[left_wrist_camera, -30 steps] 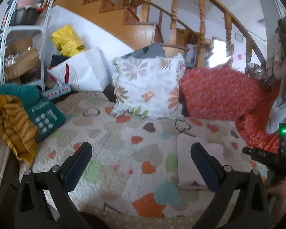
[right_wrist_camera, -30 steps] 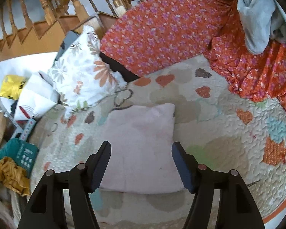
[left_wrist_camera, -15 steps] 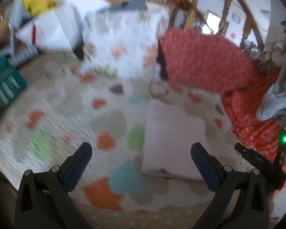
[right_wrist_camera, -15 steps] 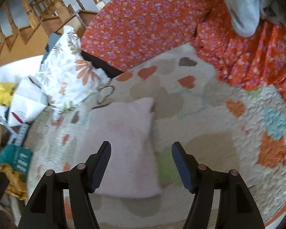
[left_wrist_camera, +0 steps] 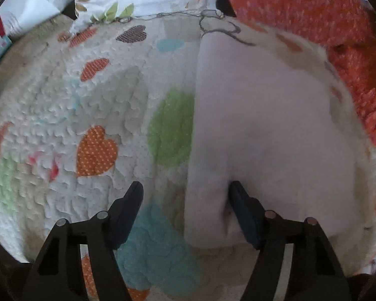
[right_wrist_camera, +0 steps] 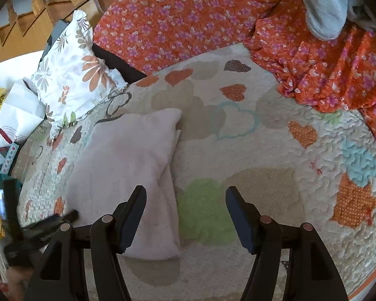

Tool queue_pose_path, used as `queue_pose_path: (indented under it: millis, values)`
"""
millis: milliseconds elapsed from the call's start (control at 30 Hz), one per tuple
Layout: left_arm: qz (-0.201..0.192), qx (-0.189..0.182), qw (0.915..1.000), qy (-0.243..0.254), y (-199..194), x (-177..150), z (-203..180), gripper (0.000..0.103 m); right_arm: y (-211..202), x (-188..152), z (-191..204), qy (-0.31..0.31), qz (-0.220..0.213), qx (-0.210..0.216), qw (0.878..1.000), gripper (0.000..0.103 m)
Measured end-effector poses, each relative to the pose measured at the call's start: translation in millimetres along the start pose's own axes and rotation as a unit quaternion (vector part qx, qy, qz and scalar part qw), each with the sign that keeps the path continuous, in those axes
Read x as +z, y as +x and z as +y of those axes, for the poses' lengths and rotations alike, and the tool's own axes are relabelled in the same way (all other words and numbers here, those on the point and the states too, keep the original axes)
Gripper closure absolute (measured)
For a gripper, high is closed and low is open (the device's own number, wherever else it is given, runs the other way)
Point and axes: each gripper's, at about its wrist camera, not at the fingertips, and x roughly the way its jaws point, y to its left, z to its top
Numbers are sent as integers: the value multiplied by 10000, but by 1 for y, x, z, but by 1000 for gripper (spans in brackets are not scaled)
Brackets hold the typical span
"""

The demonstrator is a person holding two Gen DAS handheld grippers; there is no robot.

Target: Fold small clothes

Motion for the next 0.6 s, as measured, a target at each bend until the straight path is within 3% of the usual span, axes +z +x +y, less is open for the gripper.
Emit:
queue_pose_path:
  millis: [167, 233, 333, 533, 600]
  values:
    - [-247, -398, 9988, 141, -33, 10, 23, 33, 5, -2, -1, 83, 96, -69, 9999, 32]
    - [-319, -451, 9985, 14, -43, 16, 35, 33, 9, -3, -6, 235, 172, -127, 9995, 32]
    - [-336, -836, 9956, -274, -54, 23, 54, 32, 18, -2, -15, 504, 347, -84, 9981, 32]
    - [-467, -607, 9971, 11, -54, 27, 73, 31, 42, 6, -27, 1350, 648, 681, 9864, 32]
    - [-392, -628, 9973, 32, -51, 28, 79, 31, 48, 11, -22, 1368, 607, 694, 9863, 32]
